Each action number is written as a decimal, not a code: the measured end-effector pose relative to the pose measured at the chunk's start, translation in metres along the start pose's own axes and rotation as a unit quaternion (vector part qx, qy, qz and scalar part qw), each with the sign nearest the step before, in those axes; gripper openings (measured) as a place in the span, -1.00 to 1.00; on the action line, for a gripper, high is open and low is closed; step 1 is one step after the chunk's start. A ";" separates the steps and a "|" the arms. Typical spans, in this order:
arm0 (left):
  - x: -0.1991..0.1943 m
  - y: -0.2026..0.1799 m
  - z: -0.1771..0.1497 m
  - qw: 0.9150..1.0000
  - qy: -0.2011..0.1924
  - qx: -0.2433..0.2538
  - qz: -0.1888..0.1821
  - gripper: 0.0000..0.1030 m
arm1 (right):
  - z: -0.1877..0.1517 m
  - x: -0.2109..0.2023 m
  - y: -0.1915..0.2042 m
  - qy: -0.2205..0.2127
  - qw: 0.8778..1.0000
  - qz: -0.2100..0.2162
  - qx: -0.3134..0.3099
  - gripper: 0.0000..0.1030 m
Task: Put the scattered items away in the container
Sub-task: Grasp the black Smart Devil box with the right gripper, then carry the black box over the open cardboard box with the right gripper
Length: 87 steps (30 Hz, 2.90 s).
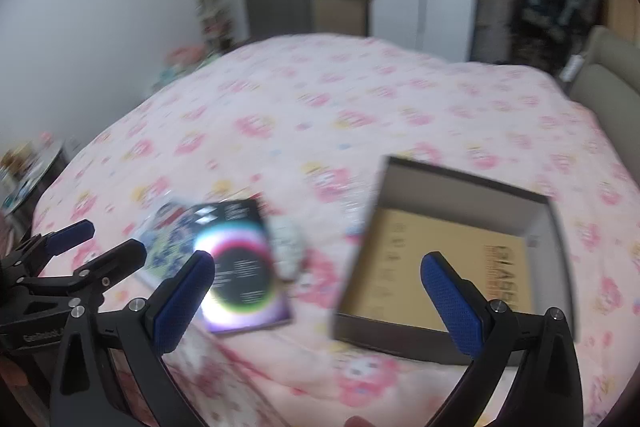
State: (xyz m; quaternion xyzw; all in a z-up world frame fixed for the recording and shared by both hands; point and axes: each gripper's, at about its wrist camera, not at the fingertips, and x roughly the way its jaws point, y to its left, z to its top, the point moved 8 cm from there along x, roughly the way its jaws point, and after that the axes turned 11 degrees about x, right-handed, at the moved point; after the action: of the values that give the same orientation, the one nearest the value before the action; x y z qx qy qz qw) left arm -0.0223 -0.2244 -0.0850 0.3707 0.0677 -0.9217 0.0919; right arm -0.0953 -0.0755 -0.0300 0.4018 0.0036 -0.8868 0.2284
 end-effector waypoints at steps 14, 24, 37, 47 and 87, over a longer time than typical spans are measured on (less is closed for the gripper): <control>0.077 0.059 -0.028 0.989 0.092 -0.086 -0.082 0.33 | -0.054 0.138 0.060 0.182 0.981 0.063 -0.012 0.22; 0.141 0.025 -0.016 0.964 0.169 -0.053 -0.198 0.30 | -0.069 0.175 0.043 0.223 0.973 0.059 0.024 0.35; 0.165 0.030 -0.024 0.965 0.197 -0.064 -0.161 -0.32 | -0.078 0.201 0.040 0.278 0.947 0.132 0.092 0.68; 0.159 0.069 -0.012 0.975 0.178 -0.085 -0.104 -0.31 | -0.083 0.183 0.094 0.297 0.938 0.177 0.030 0.21; 0.148 -0.300 0.076 0.947 0.171 0.057 -0.267 -0.12 | -0.004 0.039 -0.209 0.142 0.967 0.114 0.177 -0.05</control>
State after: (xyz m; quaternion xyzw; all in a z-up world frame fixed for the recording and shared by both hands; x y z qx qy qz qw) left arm -0.2442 0.0355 -0.1162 0.4960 0.1264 -0.8373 -0.1922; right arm -0.2001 0.0966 -0.0972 0.5557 -0.1672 -0.7750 0.2504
